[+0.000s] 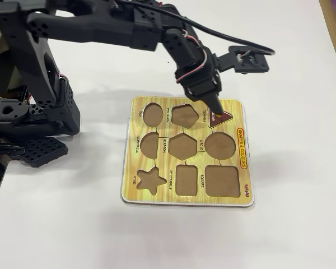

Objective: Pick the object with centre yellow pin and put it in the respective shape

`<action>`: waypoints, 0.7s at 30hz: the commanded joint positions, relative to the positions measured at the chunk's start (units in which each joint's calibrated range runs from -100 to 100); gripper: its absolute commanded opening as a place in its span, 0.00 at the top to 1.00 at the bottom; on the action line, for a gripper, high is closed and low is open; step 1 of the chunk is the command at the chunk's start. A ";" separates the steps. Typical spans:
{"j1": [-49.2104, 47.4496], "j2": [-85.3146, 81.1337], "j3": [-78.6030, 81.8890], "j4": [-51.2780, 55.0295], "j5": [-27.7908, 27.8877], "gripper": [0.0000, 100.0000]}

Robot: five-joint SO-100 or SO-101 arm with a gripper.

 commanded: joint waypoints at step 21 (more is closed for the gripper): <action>0.34 -36.96 30.04 -0.55 0.06 0.83</action>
